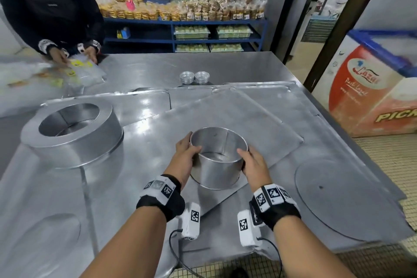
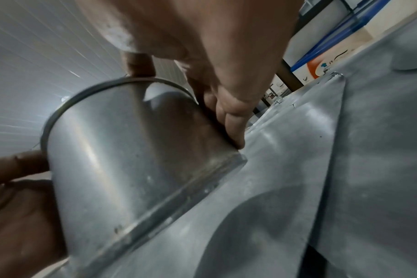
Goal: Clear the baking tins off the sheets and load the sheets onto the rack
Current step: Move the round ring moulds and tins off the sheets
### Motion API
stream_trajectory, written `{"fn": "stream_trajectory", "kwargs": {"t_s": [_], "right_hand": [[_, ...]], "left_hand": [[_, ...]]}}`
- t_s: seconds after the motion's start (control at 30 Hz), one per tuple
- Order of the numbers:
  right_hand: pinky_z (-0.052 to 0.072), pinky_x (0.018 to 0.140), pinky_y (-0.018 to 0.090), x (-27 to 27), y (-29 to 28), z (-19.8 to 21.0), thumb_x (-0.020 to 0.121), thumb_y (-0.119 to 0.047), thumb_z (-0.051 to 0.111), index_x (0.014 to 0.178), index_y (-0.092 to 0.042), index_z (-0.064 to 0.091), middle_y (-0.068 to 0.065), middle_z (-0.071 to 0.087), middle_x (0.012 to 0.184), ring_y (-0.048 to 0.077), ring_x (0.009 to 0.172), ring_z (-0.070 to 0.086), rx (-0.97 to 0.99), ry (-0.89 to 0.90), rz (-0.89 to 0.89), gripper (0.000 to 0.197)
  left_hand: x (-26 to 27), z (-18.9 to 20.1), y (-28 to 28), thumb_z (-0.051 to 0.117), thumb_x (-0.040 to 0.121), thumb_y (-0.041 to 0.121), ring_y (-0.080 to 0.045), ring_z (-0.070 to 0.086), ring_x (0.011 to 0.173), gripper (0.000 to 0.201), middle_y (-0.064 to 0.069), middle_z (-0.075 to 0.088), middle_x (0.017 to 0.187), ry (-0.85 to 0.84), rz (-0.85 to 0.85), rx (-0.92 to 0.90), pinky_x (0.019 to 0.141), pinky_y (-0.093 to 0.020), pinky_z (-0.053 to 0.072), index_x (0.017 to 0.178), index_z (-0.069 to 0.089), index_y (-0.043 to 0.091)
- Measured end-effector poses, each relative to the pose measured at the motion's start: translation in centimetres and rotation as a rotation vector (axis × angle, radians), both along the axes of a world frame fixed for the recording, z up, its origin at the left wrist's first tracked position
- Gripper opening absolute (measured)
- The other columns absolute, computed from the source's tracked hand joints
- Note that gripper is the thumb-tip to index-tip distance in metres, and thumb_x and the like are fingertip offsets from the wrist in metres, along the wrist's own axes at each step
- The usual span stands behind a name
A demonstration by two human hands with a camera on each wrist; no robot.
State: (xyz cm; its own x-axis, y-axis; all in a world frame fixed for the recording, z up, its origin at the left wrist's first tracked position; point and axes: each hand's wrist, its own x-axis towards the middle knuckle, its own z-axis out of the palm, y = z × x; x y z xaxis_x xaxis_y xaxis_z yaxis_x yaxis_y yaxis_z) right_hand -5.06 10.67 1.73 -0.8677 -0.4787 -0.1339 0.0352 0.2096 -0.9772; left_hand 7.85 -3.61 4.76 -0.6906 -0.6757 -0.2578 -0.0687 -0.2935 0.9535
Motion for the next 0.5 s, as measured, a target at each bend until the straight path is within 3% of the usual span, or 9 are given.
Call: {"fn": "stream_trajectory", "kwargs": {"t_s": [0.13, 0.17, 0.3, 0.4, 0.5], "right_hand": [[0.052, 0.092, 0.049, 0.7, 0.3, -0.3, 0.067, -0.043, 0.056, 0.104, -0.028, 0.068, -0.002, 0.073, 0.098, 0.023, 0.098, 0.066, 0.06, 0.003, 0.016, 0.042], [0.053, 0.092, 0.049, 0.7, 0.4, -0.3, 0.066, -0.04, 0.055, 0.103, -0.027, 0.068, -0.002, 0.073, 0.098, 0.022, 0.097, 0.066, 0.081, 0.011, 0.025, 0.041], [0.052, 0.092, 0.048, 0.5, 0.7, -0.6, 0.066, -0.035, 0.054, 0.099, -0.026, 0.066, -0.001, 0.072, 0.097, 0.024, 0.096, 0.065, 0.175, 0.041, 0.068, 0.036], [0.051, 0.093, 0.046, 0.3, 1.0, -1.1, 0.063, -0.036, 0.056, 0.101, -0.027, 0.066, -0.004, 0.072, 0.098, 0.022, 0.098, 0.065, 0.207, 0.061, 0.103, 0.041], [0.05, 0.094, 0.041, 0.2, 1.2, -0.7, 0.069, -0.028, 0.059, 0.108, -0.023, 0.067, -0.004, 0.072, 0.101, 0.02, 0.101, 0.065, 0.243, 0.087, 0.142, 0.04]], "left_hand": [[0.9, -0.6, 0.4, 0.058, 0.084, 0.018, -0.02, 0.047, 0.128, 0.065, 0.0, 0.037, 0.146, -0.06, -0.044, -0.089, 0.086, -0.023, 0.045, 0.146, 0.041, 0.026], [1.0, -0.9, 0.4, 0.058, 0.083, 0.019, -0.022, 0.047, 0.128, 0.067, 0.0, 0.037, 0.146, -0.078, -0.052, -0.117, 0.087, -0.024, 0.046, 0.147, 0.04, 0.026], [1.5, -1.4, 0.9, 0.059, 0.066, 0.03, -0.024, 0.046, 0.131, 0.083, -0.001, 0.037, 0.147, -0.122, -0.065, -0.143, 0.112, -0.041, 0.04, 0.147, 0.038, 0.027], [1.6, -1.9, 1.0, 0.062, 0.062, 0.031, -0.021, 0.046, 0.132, 0.087, 0.0, 0.037, 0.148, -0.142, -0.076, -0.142, 0.112, -0.043, 0.039, 0.146, 0.04, 0.03], [1.7, -2.4, 1.1, 0.056, 0.066, 0.019, -0.022, 0.048, 0.13, 0.078, 0.001, 0.037, 0.145, -0.141, -0.068, -0.15, 0.106, -0.04, 0.047, 0.141, 0.043, 0.033]]}}
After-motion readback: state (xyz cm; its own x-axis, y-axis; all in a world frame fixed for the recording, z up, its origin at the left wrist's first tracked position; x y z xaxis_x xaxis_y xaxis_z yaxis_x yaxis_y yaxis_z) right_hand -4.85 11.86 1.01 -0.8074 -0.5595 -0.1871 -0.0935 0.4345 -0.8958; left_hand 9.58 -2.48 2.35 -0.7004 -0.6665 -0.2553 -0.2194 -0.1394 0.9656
